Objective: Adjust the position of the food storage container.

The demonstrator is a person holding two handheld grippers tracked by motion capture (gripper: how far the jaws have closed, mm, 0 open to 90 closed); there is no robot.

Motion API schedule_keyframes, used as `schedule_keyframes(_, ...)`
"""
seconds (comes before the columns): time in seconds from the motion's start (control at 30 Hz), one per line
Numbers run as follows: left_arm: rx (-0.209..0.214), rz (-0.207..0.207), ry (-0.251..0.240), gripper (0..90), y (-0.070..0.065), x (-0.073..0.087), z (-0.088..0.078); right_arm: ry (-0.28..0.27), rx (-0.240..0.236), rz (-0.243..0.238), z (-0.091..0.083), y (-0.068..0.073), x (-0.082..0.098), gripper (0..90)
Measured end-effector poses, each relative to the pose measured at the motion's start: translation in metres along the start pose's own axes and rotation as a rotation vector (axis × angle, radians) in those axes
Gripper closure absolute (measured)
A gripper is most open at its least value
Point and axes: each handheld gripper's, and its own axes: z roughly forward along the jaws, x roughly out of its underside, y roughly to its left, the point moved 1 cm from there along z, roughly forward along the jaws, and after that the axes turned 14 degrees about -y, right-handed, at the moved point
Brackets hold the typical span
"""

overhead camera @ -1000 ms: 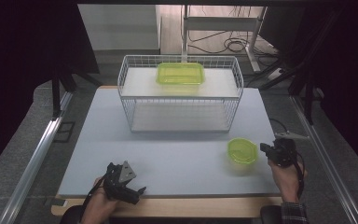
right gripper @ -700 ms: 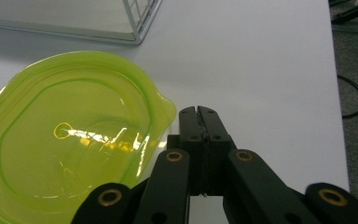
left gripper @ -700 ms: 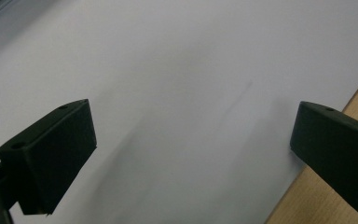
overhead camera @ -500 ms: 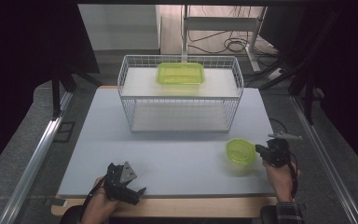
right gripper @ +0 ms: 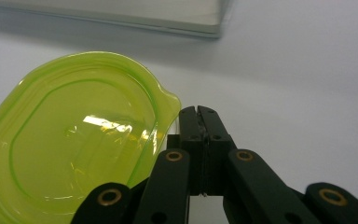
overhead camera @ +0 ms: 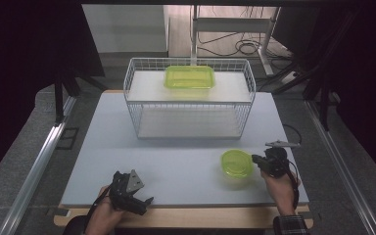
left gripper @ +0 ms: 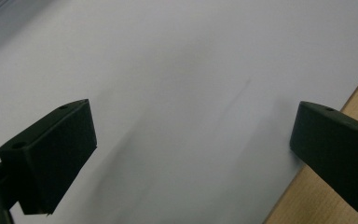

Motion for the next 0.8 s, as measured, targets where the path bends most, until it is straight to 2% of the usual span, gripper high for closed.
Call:
schedule_keyframes(0.1,0.002,0.001,0.004,0.3,0.0,0.0,0.0,-0.002,-0.02,-0.017,0.003,0.006,0.0,88.7)
schedule_keyframes(0.23,0.001,0.0,0.004,0.3,0.0,0.0,0.0,-0.016,0.001,-0.006,-0.001,-0.001,0.0,88.5)
schedule_keyframes(0.3,0.001,-0.002,0.003,0.3,0.0,0.0,0.001,-0.001,0.003,0.001,-0.003,-0.004,0.002,88.5)
schedule_keyframes(0.47,0.0,-0.003,0.003,0.3,0.0,0.0,0.001,0.081,-0.052,0.002,0.0,0.002,0.015,88.5)
schedule_keyframes(0.57,0.0,-0.003,0.003,0.4,0.0,0.0,0.001,0.093,-0.078,0.007,0.001,0.006,0.018,88.5)
schedule_keyframes(0.6,0.0,-0.003,0.003,0.3,0.0,0.0,0.001,0.108,-0.093,0.0,0.004,0.011,0.02,88.6)
schedule_keyframes(0.8,0.0,-0.003,0.003,0.4,0.0,0.0,0.001,0.114,-0.146,0.006,0.011,0.024,0.021,88.6)
